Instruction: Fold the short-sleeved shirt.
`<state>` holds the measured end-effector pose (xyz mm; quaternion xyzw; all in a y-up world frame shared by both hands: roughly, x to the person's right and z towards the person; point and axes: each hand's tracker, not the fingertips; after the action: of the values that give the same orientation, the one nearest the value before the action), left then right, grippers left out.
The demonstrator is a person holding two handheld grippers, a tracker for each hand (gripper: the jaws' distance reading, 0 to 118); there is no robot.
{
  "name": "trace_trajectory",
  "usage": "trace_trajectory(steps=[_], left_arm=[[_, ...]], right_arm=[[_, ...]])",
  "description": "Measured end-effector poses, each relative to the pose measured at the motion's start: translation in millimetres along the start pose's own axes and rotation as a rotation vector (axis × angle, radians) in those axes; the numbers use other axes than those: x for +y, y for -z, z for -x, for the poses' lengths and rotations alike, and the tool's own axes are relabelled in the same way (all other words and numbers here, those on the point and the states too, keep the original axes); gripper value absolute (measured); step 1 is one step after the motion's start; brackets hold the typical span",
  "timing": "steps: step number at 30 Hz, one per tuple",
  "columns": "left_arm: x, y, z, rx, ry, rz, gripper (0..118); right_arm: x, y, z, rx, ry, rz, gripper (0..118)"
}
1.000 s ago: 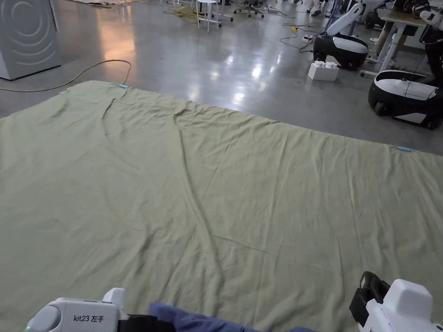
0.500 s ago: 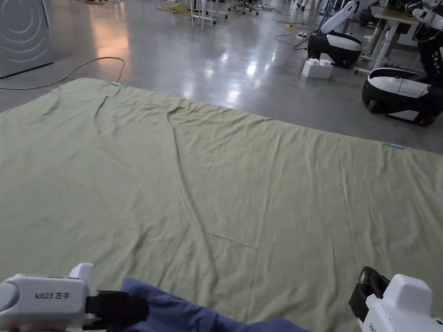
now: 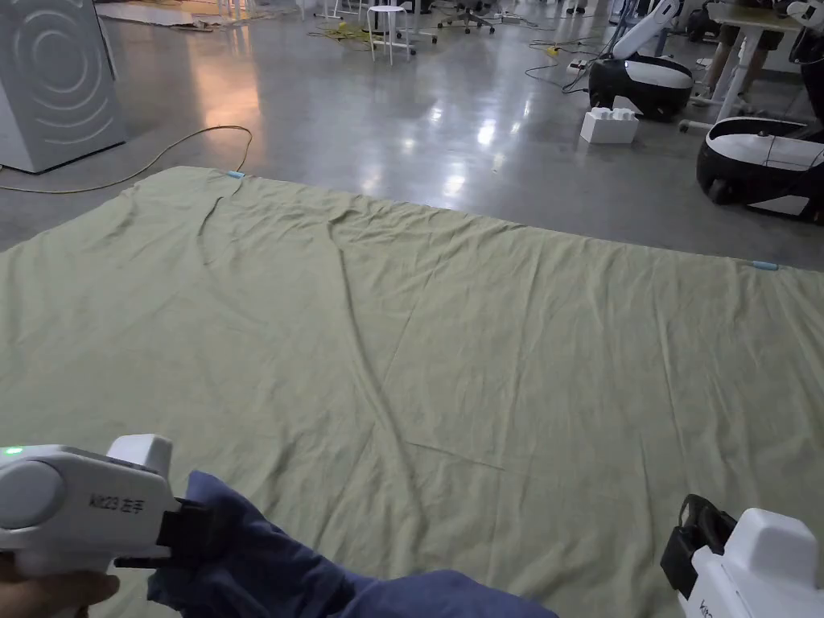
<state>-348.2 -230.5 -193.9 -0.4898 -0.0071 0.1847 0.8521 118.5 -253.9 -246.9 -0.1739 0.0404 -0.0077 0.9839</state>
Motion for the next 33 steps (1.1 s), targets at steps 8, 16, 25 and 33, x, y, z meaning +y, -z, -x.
trace_trajectory(steps=[8, 16, 25, 33], left_arm=[[-5.7, 6.0, -42.3, 0.022, 0.040, 0.033, 18], [-16.1, 23.4, -97.3, 0.027, 0.060, 0.067, 19], [-38.0, 86.8, -163.8, -0.032, 0.131, 0.169, 19], [-51.7, 128.0, -189.9, 0.003, 0.131, 0.204, 20]], right_arm=[[-2.3, 0.2, -2.4, 0.002, 0.014, 0.002, 1], [-7.1, -0.8, -8.8, -0.005, 0.031, 0.009, 1], [-10.9, -3.9, -18.9, -0.026, 0.047, 0.020, 1], [-12.8, -7.0, -29.5, -0.053, 0.054, 0.026, 1]])
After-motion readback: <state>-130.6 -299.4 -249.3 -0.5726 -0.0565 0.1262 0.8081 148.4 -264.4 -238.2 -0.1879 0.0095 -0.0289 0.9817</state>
